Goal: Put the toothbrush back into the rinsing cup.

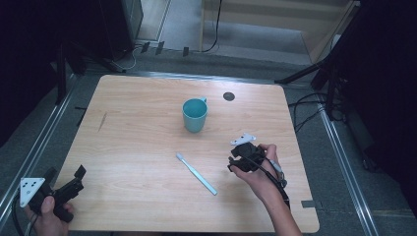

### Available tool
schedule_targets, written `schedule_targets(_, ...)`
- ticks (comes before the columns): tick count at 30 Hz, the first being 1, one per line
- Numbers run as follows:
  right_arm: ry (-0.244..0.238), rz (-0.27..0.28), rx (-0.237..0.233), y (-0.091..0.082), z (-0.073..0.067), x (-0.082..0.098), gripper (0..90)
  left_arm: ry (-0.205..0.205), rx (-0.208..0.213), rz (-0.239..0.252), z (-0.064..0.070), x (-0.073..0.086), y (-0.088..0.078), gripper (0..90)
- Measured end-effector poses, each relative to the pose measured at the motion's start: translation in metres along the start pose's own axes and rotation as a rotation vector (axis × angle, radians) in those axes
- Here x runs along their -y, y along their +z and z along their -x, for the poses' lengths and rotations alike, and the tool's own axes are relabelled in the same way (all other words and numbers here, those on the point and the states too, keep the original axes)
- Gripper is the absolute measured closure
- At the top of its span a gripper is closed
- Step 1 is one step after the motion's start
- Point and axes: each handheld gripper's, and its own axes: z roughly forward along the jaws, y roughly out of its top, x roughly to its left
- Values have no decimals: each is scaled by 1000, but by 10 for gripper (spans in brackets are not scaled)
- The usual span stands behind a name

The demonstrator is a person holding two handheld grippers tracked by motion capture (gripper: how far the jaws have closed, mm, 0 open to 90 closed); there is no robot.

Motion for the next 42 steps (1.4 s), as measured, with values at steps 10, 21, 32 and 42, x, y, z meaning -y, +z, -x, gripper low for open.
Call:
schedule_targets(10,-81,-54,-76,9,-19,-15,413,-1,2,-1,0,0,0,64)
schedule_targets(21,-166,-107,-167,16,-44,-28,470,1,4,-2,0,0,0,64)
schedule_targets(32,-168,-178,-296,20,-72,-43,557,1,4,-2,0,0,0,64)
schedule_targets(42,-196,-240,-351,24,-88,-51,660,1,4,-5,0,0,0,64)
